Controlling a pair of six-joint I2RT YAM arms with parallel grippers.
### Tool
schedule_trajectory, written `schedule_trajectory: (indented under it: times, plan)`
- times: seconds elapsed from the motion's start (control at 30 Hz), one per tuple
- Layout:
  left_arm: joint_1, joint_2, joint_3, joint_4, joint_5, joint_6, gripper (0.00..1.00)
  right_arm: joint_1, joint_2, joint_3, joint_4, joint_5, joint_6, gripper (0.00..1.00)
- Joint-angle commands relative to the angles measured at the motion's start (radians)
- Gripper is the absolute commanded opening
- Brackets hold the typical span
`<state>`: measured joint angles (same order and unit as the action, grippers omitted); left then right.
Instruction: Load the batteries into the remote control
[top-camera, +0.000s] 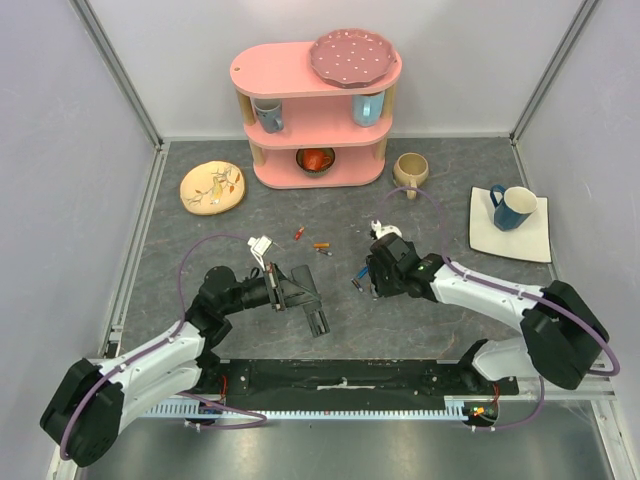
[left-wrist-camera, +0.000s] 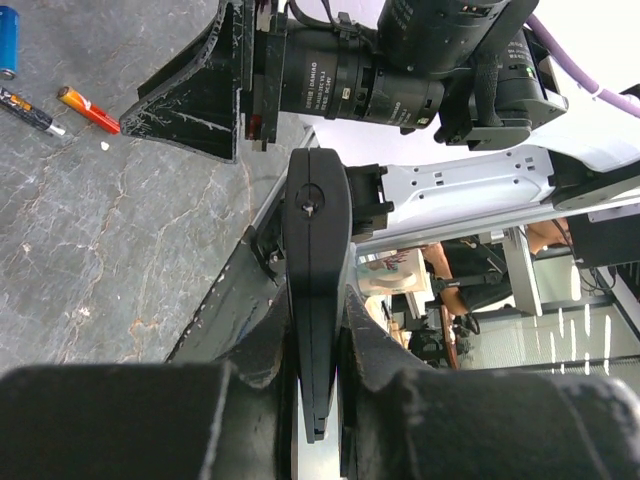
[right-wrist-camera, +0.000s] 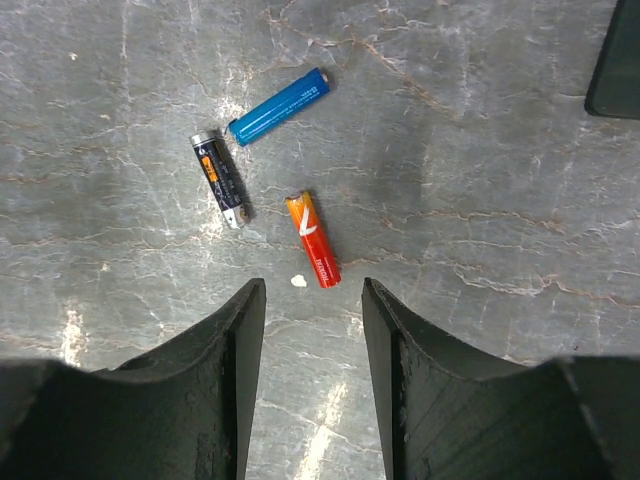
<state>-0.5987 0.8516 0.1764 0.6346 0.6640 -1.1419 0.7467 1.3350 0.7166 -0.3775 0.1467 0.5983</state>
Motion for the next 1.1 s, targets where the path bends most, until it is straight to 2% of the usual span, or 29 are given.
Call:
schedule_trajectory:
  times: [0.0, 0.1, 0.23, 0.4, 0.5, 0.7, 1.07]
  plan:
    - [0.004, -0.025, -0.006, -0.007, -0.027, 0.037, 0.02, 0.023, 0.042, 0.047, 0.052, 0.093, -0.015, 0.51]
    - [0.004, -0.032, -0.014, -0.007, -0.032, 0.037, 0.02, 0.029, 0.064, 0.052, 0.051, 0.122, -0.038, 0.51]
    - [0.004, -0.037, -0.020, -0.007, -0.035, 0.034, 0.02, 0.031, 0.041, 0.058, 0.023, 0.165, 0.024, 0.53]
    - [0.004, -0.032, -0.026, -0.006, -0.050, 0.033, 0.02, 0.040, -0.060, -0.011, 0.052, 0.203, 0.322, 0.56]
    - [0.004, -0.031, -0.035, 0.000, -0.052, 0.025, 0.02, 0.097, -0.068, -0.045, 0.084, 0.254, 0.370, 0.55]
    - [0.004, -0.062, -0.046, -0.012, -0.049, 0.022, 0.02, 0.117, 0.068, 0.046, 0.028, 0.301, 0.247, 0.54]
    - [0.005, -0.105, -0.051, -0.053, -0.064, 0.033, 0.02, 0.117, 0.162, 0.087, 0.049, 0.315, 0.043, 0.51]
